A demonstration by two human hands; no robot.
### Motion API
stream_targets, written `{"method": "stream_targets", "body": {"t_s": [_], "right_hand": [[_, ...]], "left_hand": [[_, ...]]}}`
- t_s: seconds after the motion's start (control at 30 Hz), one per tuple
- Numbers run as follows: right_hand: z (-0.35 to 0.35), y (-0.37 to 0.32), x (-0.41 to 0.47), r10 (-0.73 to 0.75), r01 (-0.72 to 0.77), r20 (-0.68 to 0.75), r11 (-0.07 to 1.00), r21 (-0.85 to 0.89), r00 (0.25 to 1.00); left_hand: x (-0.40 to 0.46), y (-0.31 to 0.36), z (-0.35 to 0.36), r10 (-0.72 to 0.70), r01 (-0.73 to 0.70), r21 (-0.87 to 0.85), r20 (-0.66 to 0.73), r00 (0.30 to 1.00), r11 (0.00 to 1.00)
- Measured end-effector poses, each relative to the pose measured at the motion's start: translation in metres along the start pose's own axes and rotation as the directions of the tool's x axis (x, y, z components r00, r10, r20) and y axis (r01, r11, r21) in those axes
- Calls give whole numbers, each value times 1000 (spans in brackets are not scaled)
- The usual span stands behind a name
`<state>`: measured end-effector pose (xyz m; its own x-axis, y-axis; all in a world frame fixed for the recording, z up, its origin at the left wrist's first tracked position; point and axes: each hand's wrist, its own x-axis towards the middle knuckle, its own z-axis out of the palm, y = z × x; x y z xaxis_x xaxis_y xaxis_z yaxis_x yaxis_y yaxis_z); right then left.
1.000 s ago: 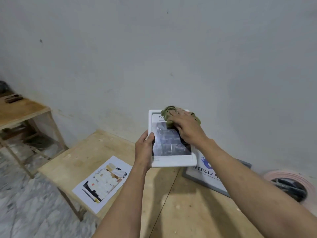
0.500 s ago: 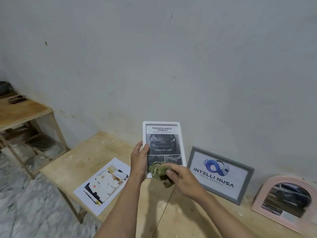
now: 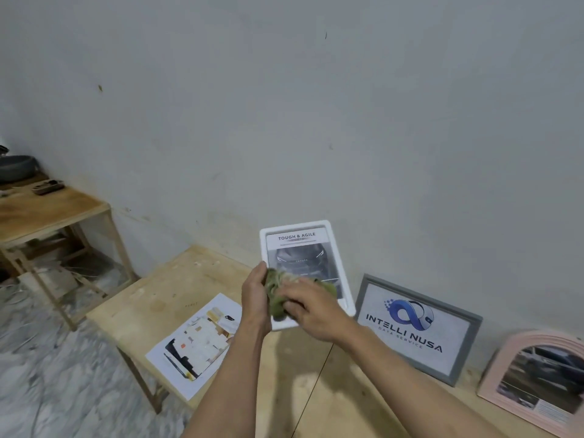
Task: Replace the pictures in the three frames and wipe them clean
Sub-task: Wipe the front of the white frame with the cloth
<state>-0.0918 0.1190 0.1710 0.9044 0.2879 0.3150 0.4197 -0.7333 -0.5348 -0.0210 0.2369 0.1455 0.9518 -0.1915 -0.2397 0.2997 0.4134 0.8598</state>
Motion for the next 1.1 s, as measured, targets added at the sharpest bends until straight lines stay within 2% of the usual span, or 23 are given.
{"method": "stream_targets", "body": {"t_s": [0.07,0.13,0.17,0.2,0.23,0.27,0.33,0.37,0.4,0.47,0.53,0.6,0.73,0.83,0.9,0.97,1.03,1.1], "right_hand": [[8,1,-16,114,-131,149,985,113,982],[4,8,-23,280,-349,291,911,219,915],[-5,12,-22,341,-419,318,881,221,885],[-16,17,-18,376,-441,291,874,203,880],[-27,21,-11,391,-425,203,890,164,898],[-39,24,-3,399,-402,49,907,125,915],[-58,26,19,289,-302,-297,953,0,910],[-63,30,30,179,-244,-389,962,-126,904],[-63,35,40,73,-201,-397,935,-293,915],[-57,53,54,15,-165,-252,793,-586,968],[-48,67,57,97,-213,-212,740,-638,973],[-37,68,52,168,-272,-229,772,-574,959],[3,52,39,303,-321,-115,833,-451,946],[43,49,27,466,-472,-83,848,-241,881],[66,42,27,532,-544,-120,829,-128,838],[86,28,41,525,-533,-164,846,-9,835],[101,13,64,498,-481,-114,864,147,860],[97,9,90,541,-516,-10,806,290,841]], "left_hand": [[0,1,-9,87,-80,132,-53,995,988],[0,0,-13,92,-79,202,-59,994,976],[0,-2,-15,77,-65,211,-51,996,975],[0,-4,-17,62,-49,219,-56,996,975],[0,-4,-19,55,-41,225,-55,997,973],[0,-3,-18,45,-33,213,-51,998,976],[4,0,-15,61,-53,192,-37,997,980],[6,2,-11,83,-76,197,-26,996,977],[7,4,-6,101,-97,187,-11,995,978],[11,10,0,126,-126,142,14,992,982],[15,18,-1,151,-151,87,11,989,985],[21,21,-8,158,-156,74,-20,987,985],[42,11,-29,133,-128,48,-129,983,991],[62,8,-45,123,-114,61,-178,976,992],[70,9,-49,136,-121,97,-161,978,988],[78,10,-50,144,-132,93,-135,980,987],[85,12,-52,125,-115,98,-97,987,988],[93,14,-60,86,-76,134,-67,994,988]]}}
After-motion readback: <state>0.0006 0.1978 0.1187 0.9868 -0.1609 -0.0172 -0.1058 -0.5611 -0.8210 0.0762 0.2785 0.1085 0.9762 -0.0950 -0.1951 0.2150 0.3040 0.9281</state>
